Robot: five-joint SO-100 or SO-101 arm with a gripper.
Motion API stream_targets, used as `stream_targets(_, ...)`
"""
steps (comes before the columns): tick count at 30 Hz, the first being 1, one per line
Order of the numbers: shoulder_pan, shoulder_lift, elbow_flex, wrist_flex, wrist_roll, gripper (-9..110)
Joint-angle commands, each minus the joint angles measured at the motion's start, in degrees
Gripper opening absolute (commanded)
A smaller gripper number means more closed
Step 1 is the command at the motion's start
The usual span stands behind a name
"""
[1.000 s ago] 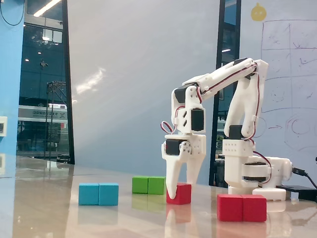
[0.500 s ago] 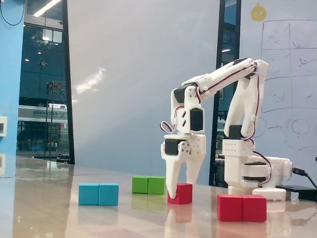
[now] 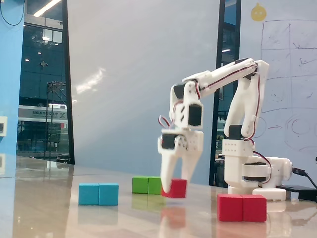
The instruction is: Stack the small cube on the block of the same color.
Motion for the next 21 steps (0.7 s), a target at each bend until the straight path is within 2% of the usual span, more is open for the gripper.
stream_targets(1, 0.26, 6.59, -9.4, 0.53, -0.35, 9)
stream_targets(8, -3.16, 11.95, -17.93, 0.7, -0.35, 9)
stream_targets(21, -33.57, 12.39, -34.8, 13.54, -0.18, 9)
